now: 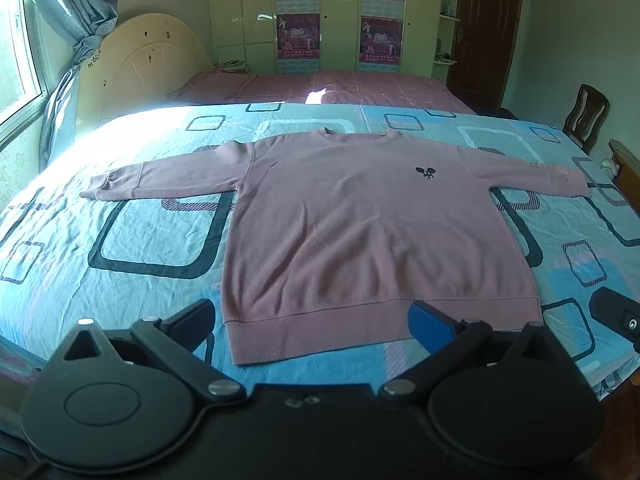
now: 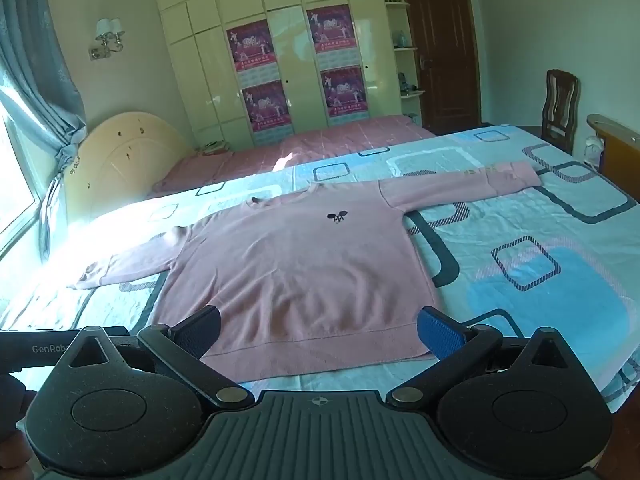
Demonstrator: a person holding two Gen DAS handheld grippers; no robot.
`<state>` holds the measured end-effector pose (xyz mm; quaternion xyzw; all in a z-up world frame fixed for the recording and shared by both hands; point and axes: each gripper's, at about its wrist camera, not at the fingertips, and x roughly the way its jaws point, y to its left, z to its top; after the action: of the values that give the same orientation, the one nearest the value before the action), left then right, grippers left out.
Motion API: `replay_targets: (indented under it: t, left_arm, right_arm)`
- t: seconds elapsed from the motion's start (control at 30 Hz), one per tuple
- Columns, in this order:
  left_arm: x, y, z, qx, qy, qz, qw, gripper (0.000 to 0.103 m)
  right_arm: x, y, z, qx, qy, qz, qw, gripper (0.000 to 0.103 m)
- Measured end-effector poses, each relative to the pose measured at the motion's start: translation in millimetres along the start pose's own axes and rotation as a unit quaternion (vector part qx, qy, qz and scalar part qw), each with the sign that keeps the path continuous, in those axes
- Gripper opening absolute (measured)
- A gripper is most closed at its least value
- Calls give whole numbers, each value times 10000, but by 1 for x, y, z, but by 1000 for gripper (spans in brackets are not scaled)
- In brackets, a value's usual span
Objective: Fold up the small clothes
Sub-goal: 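Move the right gripper toward the sweatshirt sleeve cuff with green print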
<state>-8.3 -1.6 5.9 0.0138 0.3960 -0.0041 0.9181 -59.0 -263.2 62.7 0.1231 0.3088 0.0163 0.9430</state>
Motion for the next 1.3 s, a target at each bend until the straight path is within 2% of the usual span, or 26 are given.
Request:
replay_targets:
  t: [0.5,1.07,1.3]
  left_arm:
    - [9,-1,7,-104,36,43,9999,103]
    - [28,-7,19,-290,139,29,9995,103]
    - [45,-7,27,-370,207,12,9991,103]
  right_arm:
    - [4,-8,3,-7,27,-25,10000,103]
    - [27,-26,15,7,36,-120,9999,103]
    - [42,-33,21,29,264,-220,9994,103]
